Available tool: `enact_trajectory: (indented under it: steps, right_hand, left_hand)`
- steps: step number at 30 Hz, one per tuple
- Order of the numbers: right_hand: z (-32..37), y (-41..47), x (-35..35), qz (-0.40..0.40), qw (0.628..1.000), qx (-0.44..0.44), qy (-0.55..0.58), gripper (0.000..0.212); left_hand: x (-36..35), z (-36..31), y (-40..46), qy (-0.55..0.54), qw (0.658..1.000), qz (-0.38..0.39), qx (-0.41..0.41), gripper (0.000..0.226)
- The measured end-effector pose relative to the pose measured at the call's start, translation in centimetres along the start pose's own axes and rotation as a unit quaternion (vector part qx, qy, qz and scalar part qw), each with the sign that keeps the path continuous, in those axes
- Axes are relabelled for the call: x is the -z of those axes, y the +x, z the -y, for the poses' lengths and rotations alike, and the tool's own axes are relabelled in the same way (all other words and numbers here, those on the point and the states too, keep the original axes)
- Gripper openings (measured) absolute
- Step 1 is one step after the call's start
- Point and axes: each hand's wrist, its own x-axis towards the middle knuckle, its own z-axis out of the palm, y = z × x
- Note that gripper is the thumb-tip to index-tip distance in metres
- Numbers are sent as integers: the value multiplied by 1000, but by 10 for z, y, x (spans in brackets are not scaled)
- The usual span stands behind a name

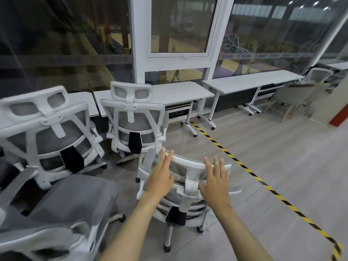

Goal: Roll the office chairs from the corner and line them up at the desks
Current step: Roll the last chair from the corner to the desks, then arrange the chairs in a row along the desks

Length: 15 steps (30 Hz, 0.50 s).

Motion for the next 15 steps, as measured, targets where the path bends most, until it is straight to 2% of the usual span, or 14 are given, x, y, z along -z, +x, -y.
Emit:
enact_trajectory:
  steps: [3,6,10,15]
  right_hand:
    - [5,-25,14,25,1000,6,14,89]
    - [10,-62,27,69,997,6,35,71]
    - [23,-122,38,121,986,40,106,38]
    - [72,-193,55,180,968,103,140,22]
  left_hand:
    - [19,-2,-22,48,998,40,-29,82]
    - [25,-6,-69,87,994,59,-19,72]
    - [26,0,-146,116,991,56,25,57]
    - [50,18,-260,143,986,17,84,39]
